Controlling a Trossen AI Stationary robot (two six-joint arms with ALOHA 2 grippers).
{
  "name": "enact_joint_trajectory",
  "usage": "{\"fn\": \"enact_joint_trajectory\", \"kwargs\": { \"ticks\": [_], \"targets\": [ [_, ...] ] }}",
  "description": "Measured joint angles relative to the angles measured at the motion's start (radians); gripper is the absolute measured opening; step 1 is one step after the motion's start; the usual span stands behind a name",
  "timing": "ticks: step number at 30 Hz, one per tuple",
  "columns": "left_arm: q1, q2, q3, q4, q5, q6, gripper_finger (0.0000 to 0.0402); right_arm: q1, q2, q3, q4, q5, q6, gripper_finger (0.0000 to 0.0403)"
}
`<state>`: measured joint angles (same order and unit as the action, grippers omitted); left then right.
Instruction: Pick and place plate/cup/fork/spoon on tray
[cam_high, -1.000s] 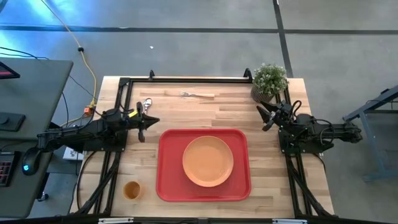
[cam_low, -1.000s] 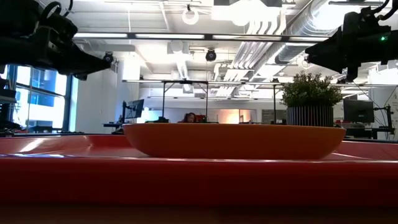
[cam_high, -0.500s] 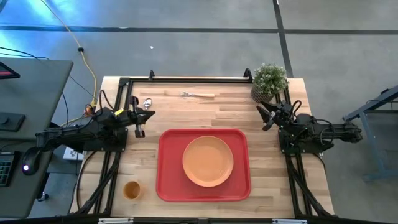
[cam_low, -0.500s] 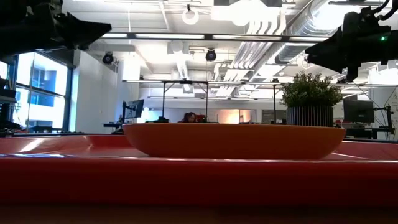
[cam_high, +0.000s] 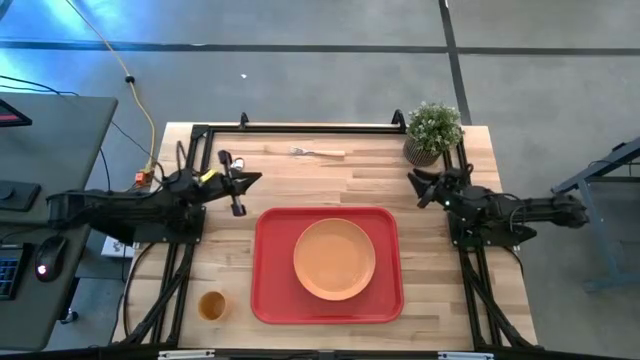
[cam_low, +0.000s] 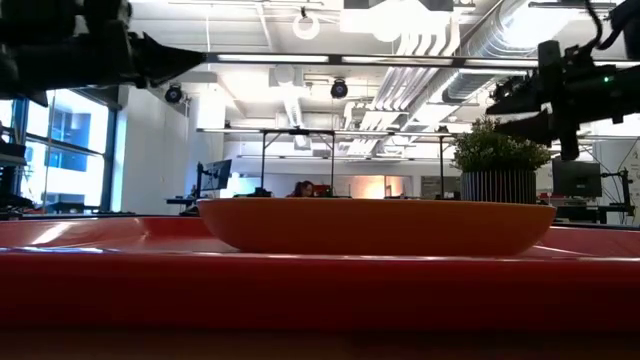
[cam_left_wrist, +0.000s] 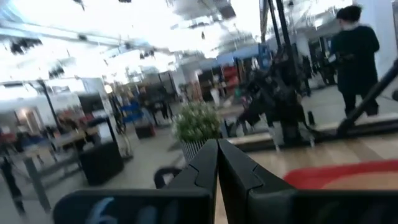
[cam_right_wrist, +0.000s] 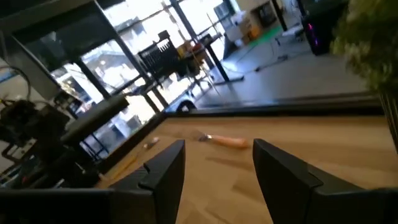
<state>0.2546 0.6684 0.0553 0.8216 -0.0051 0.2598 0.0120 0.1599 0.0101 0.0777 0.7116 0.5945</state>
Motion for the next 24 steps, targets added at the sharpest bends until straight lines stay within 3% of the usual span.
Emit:
{"fn": "enact_joint_trajectory", "kwargs": {
  "ticks": [6,12,15,21,24],
  "targets": [
    [0.0,0.186,0.068,-0.007,0.021,-0.089,0.004,-0.001,0.198,0.0,0.031,0.157,0.093,0.0179],
    [0.0,0.335,0.11,-0.009,0.029,-0.156,0.0083,-0.001,0.32,0.0,0.207,0.156,-0.048,0.0179],
    [0.0,0.402,0.141,-0.007,0.046,-0.2,0.0102,-0.008,0.349,0.0,0.307,0.166,-0.03,0.0179],
    [-0.04,0.583,0.236,-0.008,0.09,-0.278,0.0131,-0.04,0.413,0.0,0.404,-0.112,0.032,0.0179],
    [-0.08,0.687,0.29,-0.011,0.09,-0.285,0.0144,-0.02,0.484,0.007,0.404,-0.153,0.074,0.0179]
  ]
}}
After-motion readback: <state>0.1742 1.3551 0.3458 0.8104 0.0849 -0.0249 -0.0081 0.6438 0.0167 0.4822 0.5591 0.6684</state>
